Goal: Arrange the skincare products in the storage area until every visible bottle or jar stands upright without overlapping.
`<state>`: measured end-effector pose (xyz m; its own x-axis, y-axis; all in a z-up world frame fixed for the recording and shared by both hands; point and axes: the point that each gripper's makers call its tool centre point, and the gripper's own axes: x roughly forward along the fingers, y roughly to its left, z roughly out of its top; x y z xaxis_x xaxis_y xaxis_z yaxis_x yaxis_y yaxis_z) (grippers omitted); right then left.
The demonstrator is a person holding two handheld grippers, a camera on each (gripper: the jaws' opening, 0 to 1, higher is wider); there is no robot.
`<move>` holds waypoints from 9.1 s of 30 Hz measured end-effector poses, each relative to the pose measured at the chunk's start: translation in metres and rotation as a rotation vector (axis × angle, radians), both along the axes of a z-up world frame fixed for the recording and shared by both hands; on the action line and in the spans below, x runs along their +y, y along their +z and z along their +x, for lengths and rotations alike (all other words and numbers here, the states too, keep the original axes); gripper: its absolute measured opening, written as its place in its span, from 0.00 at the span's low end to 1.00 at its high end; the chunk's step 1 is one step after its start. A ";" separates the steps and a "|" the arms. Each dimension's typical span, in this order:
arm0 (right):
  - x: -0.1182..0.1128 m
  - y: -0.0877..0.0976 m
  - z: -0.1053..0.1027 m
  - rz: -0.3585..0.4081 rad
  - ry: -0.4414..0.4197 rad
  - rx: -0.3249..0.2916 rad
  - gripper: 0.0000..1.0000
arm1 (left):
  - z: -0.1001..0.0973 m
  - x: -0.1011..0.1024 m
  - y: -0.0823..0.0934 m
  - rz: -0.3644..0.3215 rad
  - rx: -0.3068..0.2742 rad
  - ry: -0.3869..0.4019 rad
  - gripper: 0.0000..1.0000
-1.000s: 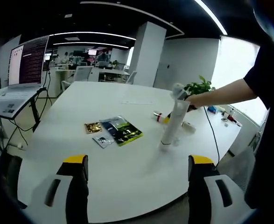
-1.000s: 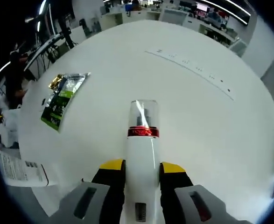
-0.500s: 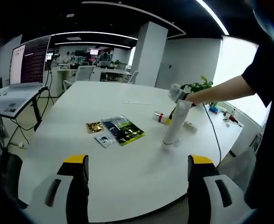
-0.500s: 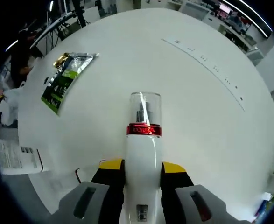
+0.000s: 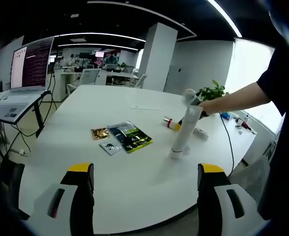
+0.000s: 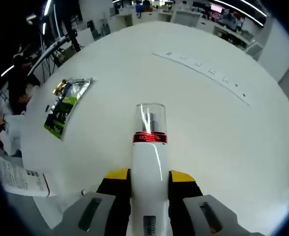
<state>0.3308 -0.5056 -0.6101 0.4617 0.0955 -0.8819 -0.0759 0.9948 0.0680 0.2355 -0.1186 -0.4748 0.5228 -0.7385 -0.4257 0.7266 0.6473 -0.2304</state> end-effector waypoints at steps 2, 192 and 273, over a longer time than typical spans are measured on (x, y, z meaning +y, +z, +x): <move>-0.005 0.001 0.001 -0.005 -0.002 -0.003 0.18 | 0.000 0.000 0.000 -0.001 -0.001 0.000 0.80; 0.278 0.351 -0.189 0.284 0.370 -0.999 0.22 | -0.104 -0.124 0.251 -0.644 -0.049 -0.720 0.29; 0.280 0.360 -0.248 0.762 0.671 -0.995 0.16 | -0.162 -0.138 0.245 -0.475 -0.123 -1.033 0.23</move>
<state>0.0832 -0.2255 -0.2505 0.5267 0.8377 0.1443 -0.8445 0.4962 0.2015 0.0735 -0.2567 -0.2303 -0.4084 -0.9125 0.0234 0.8957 -0.4056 -0.1824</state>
